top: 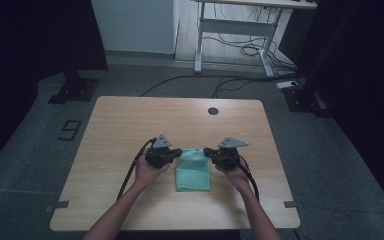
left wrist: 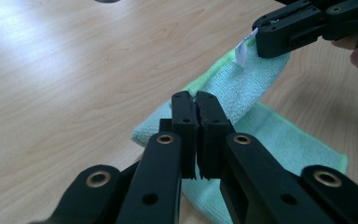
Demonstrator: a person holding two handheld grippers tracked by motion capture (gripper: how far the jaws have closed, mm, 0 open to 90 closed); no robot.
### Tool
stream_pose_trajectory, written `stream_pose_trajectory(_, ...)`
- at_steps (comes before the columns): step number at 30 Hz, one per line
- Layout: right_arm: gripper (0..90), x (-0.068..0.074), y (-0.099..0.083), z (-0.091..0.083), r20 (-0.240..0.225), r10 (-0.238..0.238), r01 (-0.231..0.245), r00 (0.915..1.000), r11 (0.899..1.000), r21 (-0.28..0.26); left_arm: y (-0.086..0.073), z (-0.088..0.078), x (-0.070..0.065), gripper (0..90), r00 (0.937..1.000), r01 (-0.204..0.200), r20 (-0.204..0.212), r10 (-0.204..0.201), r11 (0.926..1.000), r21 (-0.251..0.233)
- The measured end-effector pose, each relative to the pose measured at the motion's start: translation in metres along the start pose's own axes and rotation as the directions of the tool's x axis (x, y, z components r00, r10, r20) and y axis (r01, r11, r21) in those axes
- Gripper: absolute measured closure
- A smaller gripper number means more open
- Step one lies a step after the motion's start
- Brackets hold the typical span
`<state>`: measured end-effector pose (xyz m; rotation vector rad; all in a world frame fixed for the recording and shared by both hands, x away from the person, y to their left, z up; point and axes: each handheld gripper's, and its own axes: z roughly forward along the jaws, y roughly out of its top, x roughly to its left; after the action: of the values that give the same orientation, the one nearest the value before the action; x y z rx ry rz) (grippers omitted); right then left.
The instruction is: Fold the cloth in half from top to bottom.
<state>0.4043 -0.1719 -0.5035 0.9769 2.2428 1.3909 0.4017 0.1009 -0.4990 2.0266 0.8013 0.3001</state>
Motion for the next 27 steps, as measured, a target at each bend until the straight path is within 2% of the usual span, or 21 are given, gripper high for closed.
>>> stream_pose_trajectory(6, 84.7, 0.004, -0.009, -0.002, -0.014, 0.005, -0.005, 0.9999, 1.0, 0.01, -0.009, -0.002, -0.007, 87.2, 0.9998, -0.016, 0.008, 0.016, 0.9998, 0.009)
stream_pose_trajectory(11, 84.5, 0.012, -0.018, -0.004, -0.029, -0.015, 0.016, 0.9994, 1.0, 0.026, -0.017, -0.006, -0.013, 86.9, 0.9995, -0.021, 0.022, 0.021, 0.9997, 0.013)
stream_pose_trajectory(17, 84.3, 0.016, -0.027, -0.007, -0.036, -0.017, 0.019, 0.9992, 0.999, 0.042, -0.026, -0.004, -0.022, 86.7, 0.9987, -0.047, 0.019, 0.047, 0.998, 0.042)
stream_pose_trajectory(27, 84.0, 0.024, -0.039, -0.011, -0.059, -0.018, 0.021, 0.9981, 0.998, 0.051, -0.036, -0.008, -0.029, 86.5, 0.998, -0.053, 0.039, 0.051, 0.9975, 0.048)
